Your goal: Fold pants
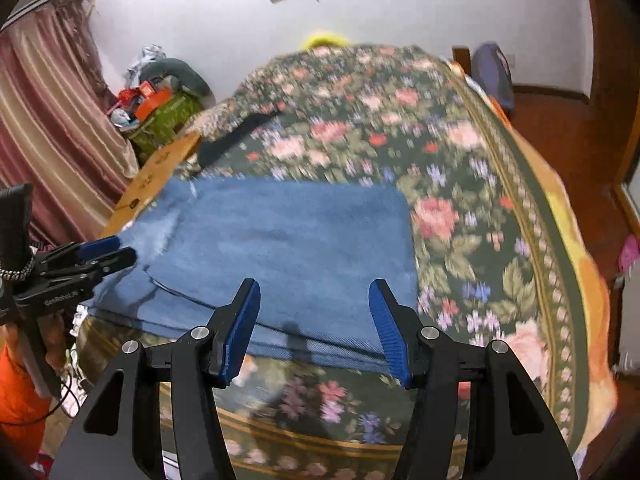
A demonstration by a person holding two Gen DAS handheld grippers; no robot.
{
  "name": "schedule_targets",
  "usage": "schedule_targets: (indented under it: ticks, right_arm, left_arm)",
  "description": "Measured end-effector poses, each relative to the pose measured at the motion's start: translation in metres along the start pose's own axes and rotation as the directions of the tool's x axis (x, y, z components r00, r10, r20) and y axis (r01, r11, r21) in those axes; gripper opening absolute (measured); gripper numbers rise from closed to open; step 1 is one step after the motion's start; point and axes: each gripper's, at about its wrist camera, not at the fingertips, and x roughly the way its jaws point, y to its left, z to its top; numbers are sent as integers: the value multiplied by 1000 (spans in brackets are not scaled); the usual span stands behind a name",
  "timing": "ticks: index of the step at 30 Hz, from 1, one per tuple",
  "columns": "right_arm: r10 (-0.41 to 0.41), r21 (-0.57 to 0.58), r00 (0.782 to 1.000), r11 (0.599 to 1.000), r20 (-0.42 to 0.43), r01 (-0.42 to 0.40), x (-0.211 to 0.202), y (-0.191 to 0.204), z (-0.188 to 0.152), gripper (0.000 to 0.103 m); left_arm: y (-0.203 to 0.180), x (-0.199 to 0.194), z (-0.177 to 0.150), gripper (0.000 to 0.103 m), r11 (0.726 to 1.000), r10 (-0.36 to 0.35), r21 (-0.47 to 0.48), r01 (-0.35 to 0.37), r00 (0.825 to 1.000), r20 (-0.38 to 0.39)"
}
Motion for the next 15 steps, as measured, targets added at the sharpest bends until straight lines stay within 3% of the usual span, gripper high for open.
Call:
schedule_targets:
  ticks: [7, 12, 15]
  right_arm:
    - [57, -93, 997, 994, 58, -51, -3, 54, 24, 55]
    - [99, -175, 993, 981, 67, -86, 5, 100, 31, 55]
    - [121, -219, 991, 970, 59, -106, 14, 129, 32, 62]
  left_arm:
    - [69, -66, -10, 85, 984, 117, -149, -97, 984, 134]
    - [112, -90, -28, 95, 965, 169, -229, -130, 973, 159]
    - [137, -95, -43, 100, 947, 198, -287, -147, 967, 159]
